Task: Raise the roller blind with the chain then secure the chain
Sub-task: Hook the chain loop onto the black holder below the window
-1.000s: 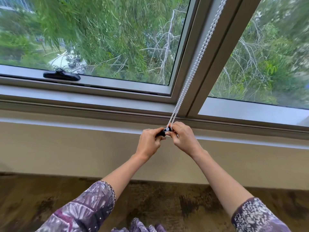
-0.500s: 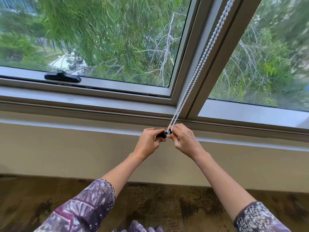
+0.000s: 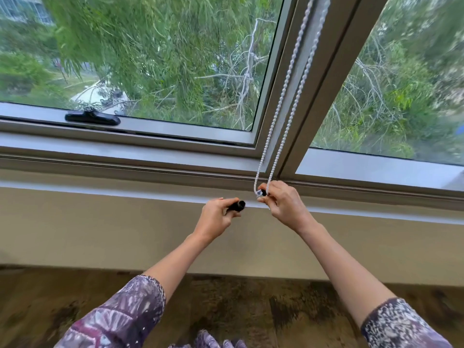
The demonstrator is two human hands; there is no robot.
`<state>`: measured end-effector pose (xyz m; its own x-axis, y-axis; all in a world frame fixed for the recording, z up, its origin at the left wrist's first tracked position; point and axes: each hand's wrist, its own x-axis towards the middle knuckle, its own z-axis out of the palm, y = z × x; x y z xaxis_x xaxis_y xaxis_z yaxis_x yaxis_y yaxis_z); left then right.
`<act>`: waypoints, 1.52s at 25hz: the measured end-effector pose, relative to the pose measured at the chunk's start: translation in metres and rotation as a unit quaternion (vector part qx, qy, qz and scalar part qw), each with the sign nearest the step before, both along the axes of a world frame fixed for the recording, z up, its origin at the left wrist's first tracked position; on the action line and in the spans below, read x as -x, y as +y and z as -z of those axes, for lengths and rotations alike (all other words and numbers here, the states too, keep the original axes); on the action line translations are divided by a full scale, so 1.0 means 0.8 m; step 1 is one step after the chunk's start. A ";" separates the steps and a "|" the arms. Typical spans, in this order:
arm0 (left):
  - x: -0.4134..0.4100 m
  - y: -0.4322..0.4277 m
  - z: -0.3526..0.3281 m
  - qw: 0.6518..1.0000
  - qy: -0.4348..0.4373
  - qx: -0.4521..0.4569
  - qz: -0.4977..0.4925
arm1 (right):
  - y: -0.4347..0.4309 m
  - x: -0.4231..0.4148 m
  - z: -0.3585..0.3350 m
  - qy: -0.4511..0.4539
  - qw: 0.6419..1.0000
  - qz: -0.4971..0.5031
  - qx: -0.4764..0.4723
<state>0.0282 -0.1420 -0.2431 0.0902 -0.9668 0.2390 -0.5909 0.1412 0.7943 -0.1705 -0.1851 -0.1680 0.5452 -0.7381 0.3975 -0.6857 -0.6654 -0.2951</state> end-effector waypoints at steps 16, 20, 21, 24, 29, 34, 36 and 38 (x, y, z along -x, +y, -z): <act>0.007 -0.006 -0.011 0.999 0.026 0.014 0.040 | 0.005 -0.023 0.009 -0.016 0.998 0.010 -0.061; 0.003 -0.009 -0.013 0.998 0.044 0.018 0.038 | 0.002 -0.030 0.011 -0.004 0.998 0.003 -0.063; 0.002 -0.010 -0.014 0.998 0.047 0.021 0.039 | 0.001 -0.032 0.011 -0.004 0.998 0.002 -0.064; -0.003 -0.010 -0.016 0.997 0.061 0.030 0.039 | -0.001 -0.039 0.011 0.000 0.998 -0.006 -0.064; -0.013 -0.007 -0.026 0.996 0.062 0.036 0.049 | -0.005 -0.041 0.012 -0.007 0.999 -0.005 -0.048; -0.022 -0.007 -0.028 0.997 0.039 0.044 0.057 | 0.000 -0.050 0.016 -0.036 0.999 -0.011 -0.029; -0.024 -0.007 -0.030 0.997 0.034 0.045 0.055 | -0.002 -0.051 0.017 -0.040 0.999 -0.011 -0.022; -0.025 -0.007 -0.028 0.997 0.037 0.039 0.053 | -0.001 -0.050 0.019 -0.042 0.999 -0.018 -0.018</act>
<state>0.0486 -0.1478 -0.2203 0.0081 -0.9509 0.3095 -0.5097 0.2624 0.8194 -0.1309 -0.1861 -0.1835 0.5378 -0.7329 0.4166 -0.6325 -0.6775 -0.3753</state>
